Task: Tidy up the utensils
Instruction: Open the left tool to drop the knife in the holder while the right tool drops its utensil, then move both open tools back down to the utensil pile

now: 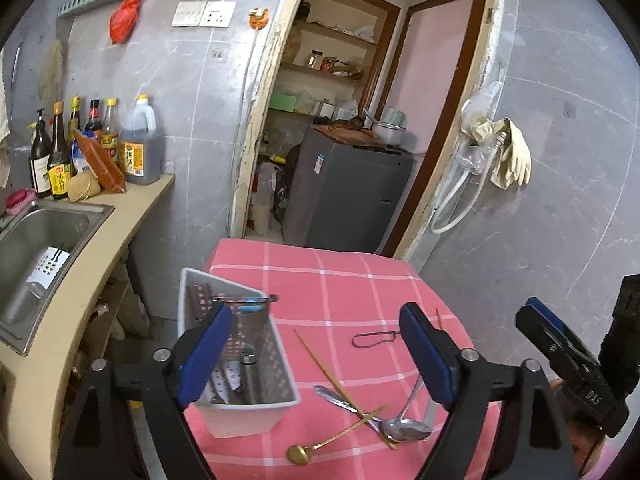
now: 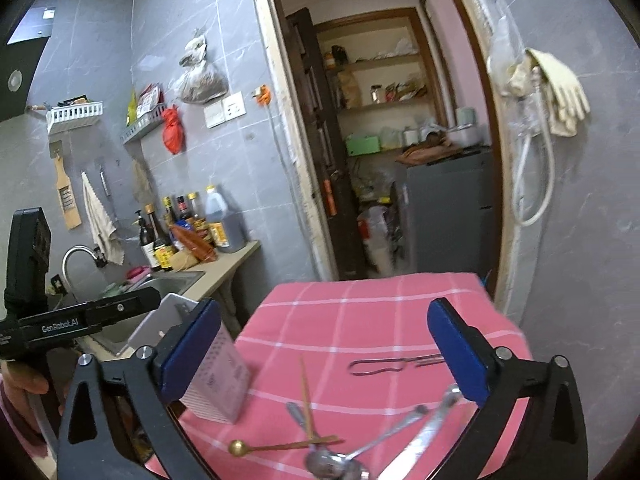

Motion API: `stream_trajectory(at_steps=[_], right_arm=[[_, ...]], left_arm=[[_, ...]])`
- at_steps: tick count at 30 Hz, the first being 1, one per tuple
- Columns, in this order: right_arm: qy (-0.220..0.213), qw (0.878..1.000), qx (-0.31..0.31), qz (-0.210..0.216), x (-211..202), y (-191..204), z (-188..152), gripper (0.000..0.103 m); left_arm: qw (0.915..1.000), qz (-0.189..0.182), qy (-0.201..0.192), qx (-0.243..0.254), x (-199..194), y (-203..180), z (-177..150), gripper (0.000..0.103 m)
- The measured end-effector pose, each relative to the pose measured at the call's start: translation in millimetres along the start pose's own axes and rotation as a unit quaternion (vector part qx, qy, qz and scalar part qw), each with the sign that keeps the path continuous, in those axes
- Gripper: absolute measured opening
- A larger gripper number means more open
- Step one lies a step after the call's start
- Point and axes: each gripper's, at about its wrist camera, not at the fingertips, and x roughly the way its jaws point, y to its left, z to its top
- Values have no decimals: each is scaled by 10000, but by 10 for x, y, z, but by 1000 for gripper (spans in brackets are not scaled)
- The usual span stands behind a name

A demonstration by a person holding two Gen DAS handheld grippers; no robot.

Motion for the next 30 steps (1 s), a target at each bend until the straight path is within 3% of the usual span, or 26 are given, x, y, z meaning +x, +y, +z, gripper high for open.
stream_trajectory(at_steps=[4, 20, 30], right_arm=[[9, 9999, -35, -167, -114, -152, 1, 102], [265, 9973, 138, -675, -303, -790, -163, 102], [829, 9942, 445, -517, -87, -1098, -448, 102]], left_arm=[[9999, -10, -91, 45, 13, -170, -56, 94], [9986, -267, 312, 337, 355, -682, -332, 95], [9949, -279, 804, 535, 639, -836, -590, 95]])
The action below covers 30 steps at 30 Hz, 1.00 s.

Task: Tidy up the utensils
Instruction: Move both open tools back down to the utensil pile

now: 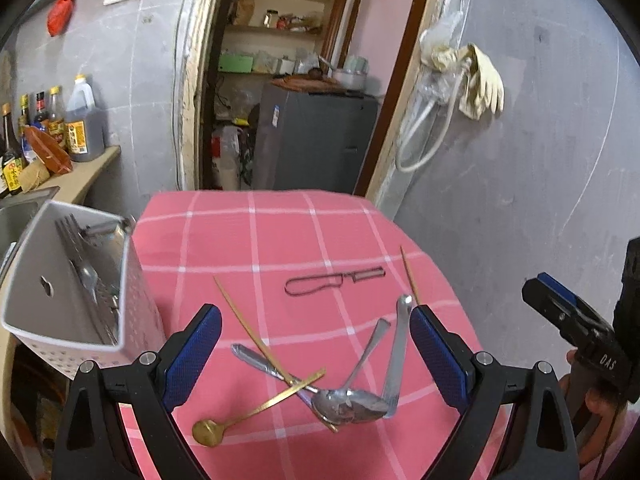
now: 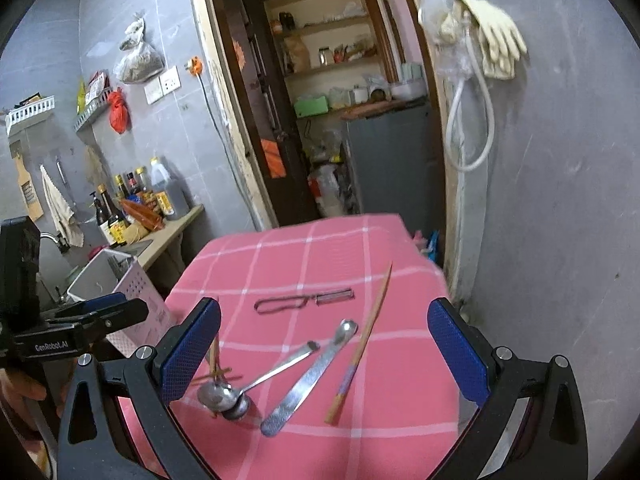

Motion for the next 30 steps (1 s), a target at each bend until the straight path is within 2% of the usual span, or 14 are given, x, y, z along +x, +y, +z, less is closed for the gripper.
stream_trajectory(at_steps=[11, 21, 27, 30], right_arm=[[675, 9962, 130, 528, 473, -143, -367, 99], [1231, 9877, 28, 967, 927, -121, -569, 73], [1511, 9831, 15, 1037, 1151, -58, -683, 67], [1646, 9822, -38, 909, 1222, -23, -727, 67]], left_arm=[[9979, 39, 623, 193, 378, -8, -330, 94], [9943, 108, 1045, 196, 701, 119, -517, 73], [9930, 137, 1160, 150, 799, 262, -664, 60], [9927, 133, 1190, 112, 814, 310, -723, 59]])
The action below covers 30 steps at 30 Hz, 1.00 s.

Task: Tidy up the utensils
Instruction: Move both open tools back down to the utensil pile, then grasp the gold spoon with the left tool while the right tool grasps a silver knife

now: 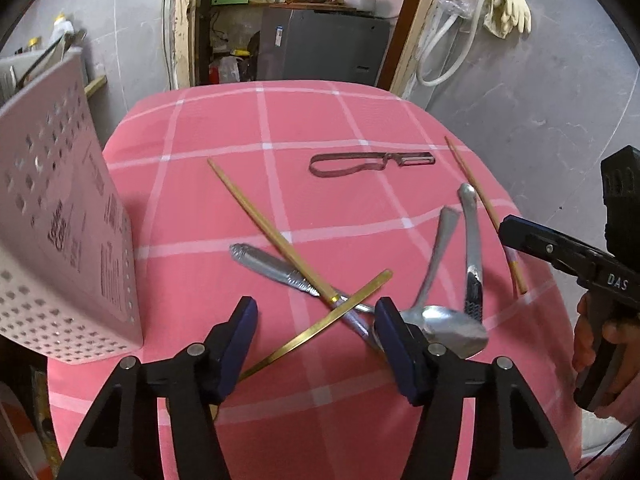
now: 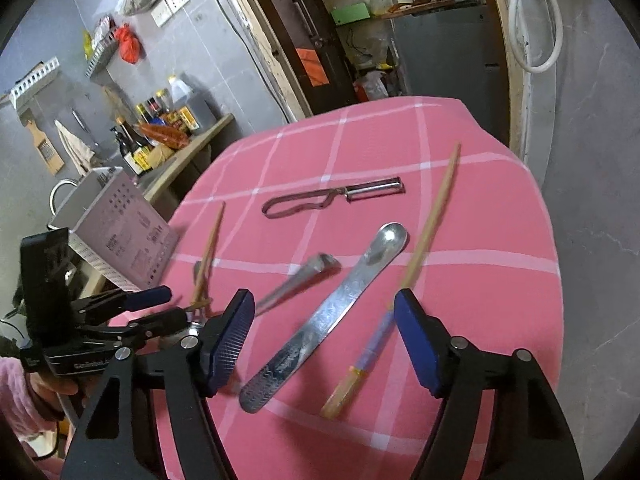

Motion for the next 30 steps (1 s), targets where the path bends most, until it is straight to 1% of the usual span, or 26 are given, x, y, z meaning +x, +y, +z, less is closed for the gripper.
stream_trajectory(at_steps=[2, 6, 9, 12, 13, 15, 17, 20, 21, 23, 25, 27, 29, 30], right_arm=[[102, 9999, 29, -51, 50, -5, 1, 66], [263, 9994, -29, -211, 139, 22, 45, 66], [265, 9994, 36, -211, 147, -13, 93, 66], [188, 9996, 107, -205, 112, -43, 135, 66], [136, 9997, 139, -150, 89, -53, 139, 64], [131, 9998, 111, -123, 91, -45, 145, 53], [129, 9998, 74, -116, 106, -49, 149, 47], [85, 9999, 38, -63, 111, -33, 175, 39], [72, 10000, 20, -64, 112, -22, 183, 38], [57, 10000, 18, -5, 112, -1, 200, 38], [92, 10000, 8, 22, 122, 1, 206, 38], [192, 9998, 16, -11, 153, 15, 217, 38], [245, 9997, 34, -55, 174, 10, 226, 38], [258, 9996, 46, -87, 176, 1, 237, 38]], left_arm=[[10000, -21, -7, 12, 1, 10, -4, 58], [9997, -106, 115, 200, 25, -4, 2, 51], [9994, -187, 201, 217, 19, 13, 0, 48], [9993, -253, 264, 116, 17, 52, 7, 41], [9992, -279, 260, 71, 19, 62, 8, 40], [9990, -357, 279, -51, 20, 95, 1, 38], [9987, -398, 293, -98, 28, 103, -1, 36], [9987, -357, 366, -34, 52, 54, 8, 32], [9985, -254, 472, 69, 90, 23, 10, 31], [9981, -228, 553, 146, 126, 3, 11, 31], [9978, -178, 608, 204, 151, -28, 33, 27], [9973, -132, 666, 290, 167, -59, 50, 25], [9971, -99, 713, 255, 174, -63, 66, 23], [9970, -96, 732, 212, 175, -68, 75, 21]])
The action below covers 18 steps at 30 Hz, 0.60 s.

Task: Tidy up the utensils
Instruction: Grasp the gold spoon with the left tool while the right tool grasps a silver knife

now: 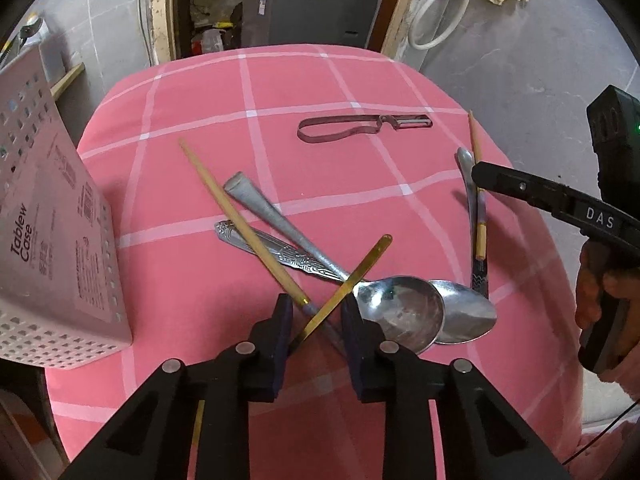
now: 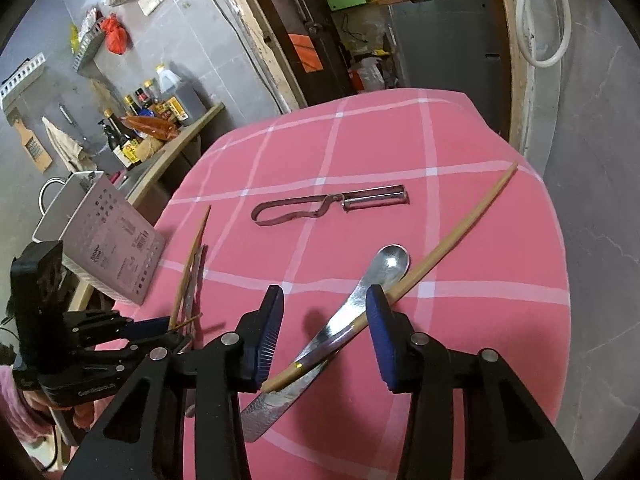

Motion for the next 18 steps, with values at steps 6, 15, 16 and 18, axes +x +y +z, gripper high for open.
stream_trajectory(at_steps=[6, 15, 16, 18], right_arm=[[30, 9998, 64, -195, 31, -117, 100, 38], [632, 9979, -98, 27, 337, -225, 396, 38], [684, 9976, -44, 67, 359, -225, 399, 38], [739, 9970, 83, 202, 366, -211, 377, 32]], left_arm=[[9990, -14, -42, -439, -52, -31, 20, 8], [9861, -678, -58, -1517, -9, 53, -5, 7], [9849, -735, -45, -1569, -1, 60, -3, 7], [9803, -919, -17, -1751, 19, 76, -6, 7]])
